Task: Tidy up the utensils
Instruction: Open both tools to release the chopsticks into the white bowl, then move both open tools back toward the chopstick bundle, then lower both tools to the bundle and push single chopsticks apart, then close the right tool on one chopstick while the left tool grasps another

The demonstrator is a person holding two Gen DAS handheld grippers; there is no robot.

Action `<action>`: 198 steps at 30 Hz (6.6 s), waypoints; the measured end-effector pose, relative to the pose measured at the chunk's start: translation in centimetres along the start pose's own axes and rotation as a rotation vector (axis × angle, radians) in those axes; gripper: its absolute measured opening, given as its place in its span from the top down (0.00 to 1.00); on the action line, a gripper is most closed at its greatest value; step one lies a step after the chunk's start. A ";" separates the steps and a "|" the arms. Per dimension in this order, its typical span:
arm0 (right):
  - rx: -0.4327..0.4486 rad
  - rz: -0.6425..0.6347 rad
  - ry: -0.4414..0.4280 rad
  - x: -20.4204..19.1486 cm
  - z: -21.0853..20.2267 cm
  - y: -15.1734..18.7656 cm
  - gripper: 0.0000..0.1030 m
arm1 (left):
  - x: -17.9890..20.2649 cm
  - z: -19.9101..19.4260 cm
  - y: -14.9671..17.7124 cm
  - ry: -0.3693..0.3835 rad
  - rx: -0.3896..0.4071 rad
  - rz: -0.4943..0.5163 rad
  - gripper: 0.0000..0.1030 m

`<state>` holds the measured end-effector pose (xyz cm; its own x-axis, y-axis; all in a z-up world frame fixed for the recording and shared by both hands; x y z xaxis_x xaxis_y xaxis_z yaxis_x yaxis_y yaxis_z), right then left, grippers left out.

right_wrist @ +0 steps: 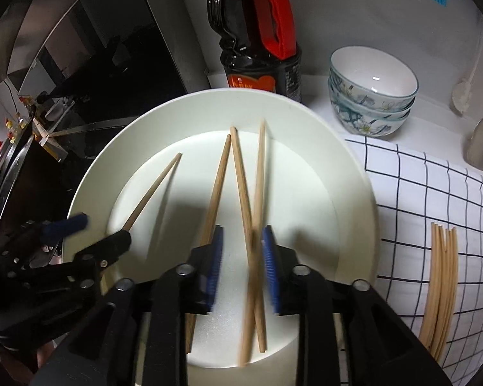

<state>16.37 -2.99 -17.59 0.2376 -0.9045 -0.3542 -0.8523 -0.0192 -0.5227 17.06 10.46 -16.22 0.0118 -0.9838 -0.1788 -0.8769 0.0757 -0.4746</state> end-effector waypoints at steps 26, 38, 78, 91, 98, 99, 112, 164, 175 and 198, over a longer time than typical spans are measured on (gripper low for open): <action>0.158 0.086 0.082 3.2 -10.8 5.1 0.38 | 2.1 -7.5 2.1 0.015 0.119 0.025 0.10; 0.187 0.177 0.155 14.4 -19.4 12.8 0.35 | 13.7 -11.3 5.9 0.085 0.093 0.033 0.09; 0.147 0.250 0.103 22.5 -20.3 15.7 0.28 | 21.1 -12.6 9.9 0.006 0.047 0.080 0.08; 0.145 0.248 0.146 19.7 -18.6 12.6 0.28 | 18.9 -9.8 6.8 0.070 0.078 0.111 0.08; 0.115 0.238 0.135 19.9 -17.2 12.6 0.28 | 18.4 -8.3 6.8 0.063 0.050 0.099 0.08; 0.114 0.232 0.133 20.0 -17.0 12.6 0.28 | 18.5 -8.2 6.9 0.058 0.048 0.097 0.08; 0.075 0.210 0.090 21.9 -15.1 12.8 0.28 | 21.6 -8.3 7.1 0.040 0.052 0.099 0.08; 0.006 0.094 0.230 27.4 -12.9 14.8 0.28 | 28.5 -2.3 10.7 0.051 -0.057 0.146 0.07; 0.012 0.062 0.226 27.1 -12.7 14.5 0.29 | 28.6 -1.5 10.3 0.012 -0.051 0.144 0.05; 0.007 -0.013 0.150 24.8 -11.0 12.3 0.94 | 30.8 -2.0 7.8 0.094 -0.011 0.161 0.93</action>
<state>6.64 -30.37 -24.31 0.1762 -0.9577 -0.2275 -0.8463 -0.0293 -0.5319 9.63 -19.58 -23.65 -0.1735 -0.9701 -0.1695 -0.8690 0.2318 -0.4371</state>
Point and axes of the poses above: each gripper's, at about its wrist camera, not at the fingertips, and z roughly the way its jaws point, x to its right, y to its underside, the point moved 8 cm from there along z, roughly the way its jaws point, and after that the axes turned 13 degrees about -y, right-handed, at the moved point
